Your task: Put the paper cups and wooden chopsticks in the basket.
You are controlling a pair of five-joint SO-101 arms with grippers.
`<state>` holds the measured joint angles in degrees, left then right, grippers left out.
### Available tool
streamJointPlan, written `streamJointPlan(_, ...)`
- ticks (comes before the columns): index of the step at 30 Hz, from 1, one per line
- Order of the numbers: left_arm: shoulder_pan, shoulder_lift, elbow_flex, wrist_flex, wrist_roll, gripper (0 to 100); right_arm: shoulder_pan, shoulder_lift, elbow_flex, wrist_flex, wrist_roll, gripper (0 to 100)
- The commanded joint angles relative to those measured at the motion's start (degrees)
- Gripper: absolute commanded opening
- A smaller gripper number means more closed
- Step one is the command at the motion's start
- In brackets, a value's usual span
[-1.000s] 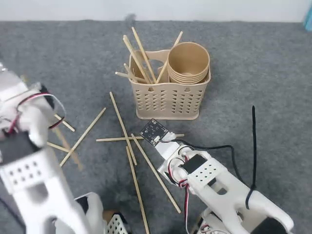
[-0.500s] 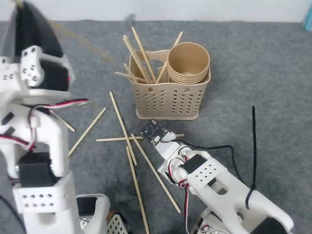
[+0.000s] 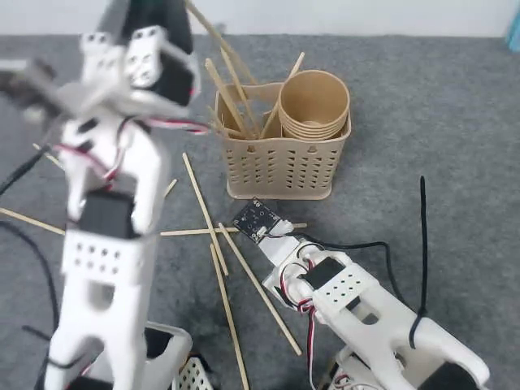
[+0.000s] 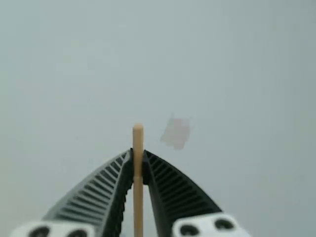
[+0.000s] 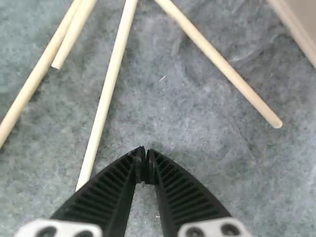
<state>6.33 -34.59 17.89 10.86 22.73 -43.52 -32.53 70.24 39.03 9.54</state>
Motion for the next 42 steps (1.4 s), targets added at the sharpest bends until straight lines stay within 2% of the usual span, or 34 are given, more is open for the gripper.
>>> streamJointPlan(1, 0.4, 1.8, -0.2, -1.2, -4.3, 1, 0.7, -0.1, -0.3, -0.4, 0.7, 1.2)
streamJointPlan(4, 0.8, 1.8, 4.8, -3.1, -6.7, 1, 0.7, -0.1, -0.3, -0.4, 0.7, 1.2)
streamJointPlan(9, 1.0, 1.8, 16.8, -15.4, -7.7, 1, 0.7, -0.1, -0.3, -0.4, 0.8, 1.2)
streamJointPlan(16, 3.5, 1.7, 28.0, -16.2, -7.8, 1, 0.7, -0.1, -0.3, -0.4, 0.8, 1.2)
streamJointPlan(26, 3.6, 1.7, 32.6, -15.7, -7.7, 1, 0.8, -0.1, -0.3, -0.4, 0.8, 1.2)
streamJointPlan(28, 3.4, 1.7, 32.1, -15.6, -7.7, 5, 1.5, -0.1, -0.3, -0.4, 0.8, 1.2)
streamJointPlan(30, 3.5, 1.1, 31.6, -12.9, -7.7, 11, 2.0, -0.4, -0.3, -0.4, 0.8, 1.2)
streamJointPlan(35, 3.6, -6.9, 28.0, 2.5, -7.6, 23, 2.0, -0.2, -0.4, -0.5, 0.8, 1.2)
streamJointPlan(42, 2.5, -25.1, 24.0, 15.6, -7.8, 19, 2.0, -0.2, -0.4, -0.5, 0.8, 1.2)
